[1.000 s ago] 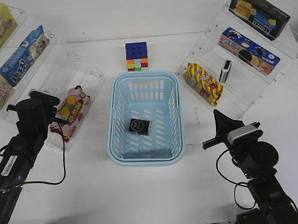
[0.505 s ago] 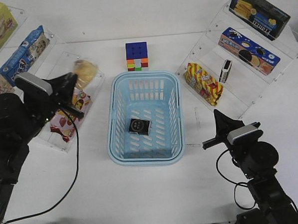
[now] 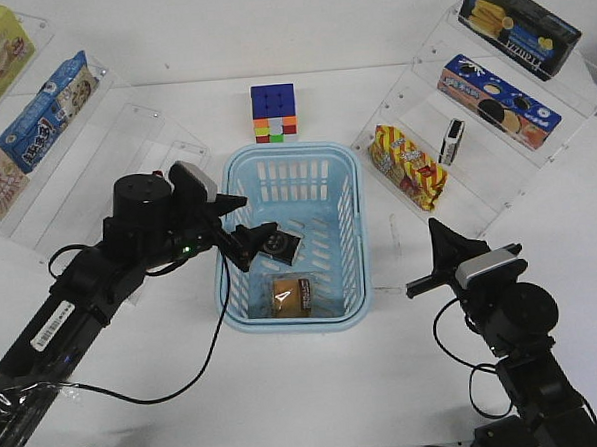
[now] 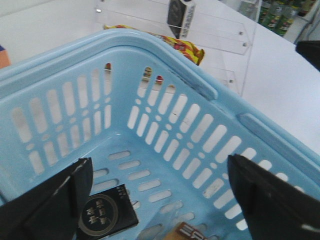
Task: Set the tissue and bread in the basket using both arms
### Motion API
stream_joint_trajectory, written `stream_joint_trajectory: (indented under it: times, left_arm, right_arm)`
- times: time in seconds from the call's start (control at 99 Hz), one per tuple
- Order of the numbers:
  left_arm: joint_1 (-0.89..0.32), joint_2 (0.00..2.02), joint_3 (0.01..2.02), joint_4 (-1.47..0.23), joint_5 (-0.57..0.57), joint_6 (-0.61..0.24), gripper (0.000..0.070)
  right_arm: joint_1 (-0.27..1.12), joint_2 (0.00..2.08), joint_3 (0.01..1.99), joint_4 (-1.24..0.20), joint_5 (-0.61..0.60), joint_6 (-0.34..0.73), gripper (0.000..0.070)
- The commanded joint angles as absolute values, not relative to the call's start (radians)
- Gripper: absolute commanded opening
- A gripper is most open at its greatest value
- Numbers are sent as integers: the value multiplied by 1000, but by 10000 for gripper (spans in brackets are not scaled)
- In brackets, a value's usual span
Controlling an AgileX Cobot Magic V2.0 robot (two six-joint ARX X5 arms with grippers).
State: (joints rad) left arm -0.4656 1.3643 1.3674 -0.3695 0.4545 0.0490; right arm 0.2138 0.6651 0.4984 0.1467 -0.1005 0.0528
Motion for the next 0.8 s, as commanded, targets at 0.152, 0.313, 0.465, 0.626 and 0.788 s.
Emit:
stream_joint_trajectory:
  times: [0.152, 0.313, 0.465, 0.626, 0.788]
  left_arm:
    - [-403, 1250, 1418, -408, 201, 42, 0]
    - [-356, 1137, 1413, -484, 9, 39, 1]
    - [-313, 982, 1254, -440, -39, 24, 1]
    - [-283, 737, 817, -84, -72, 21, 1]
    - [-264, 616, 547, 184, -72, 21, 1]
  right_arm:
    - [215, 667, 509, 155, -74, 62, 3]
    - [215, 667, 509, 157, -75, 62, 3]
    - [215, 667, 509, 157, -75, 62, 3]
    - [215, 668, 509, 157, -75, 62, 3]
    - [215, 668, 509, 157, -75, 62, 3]
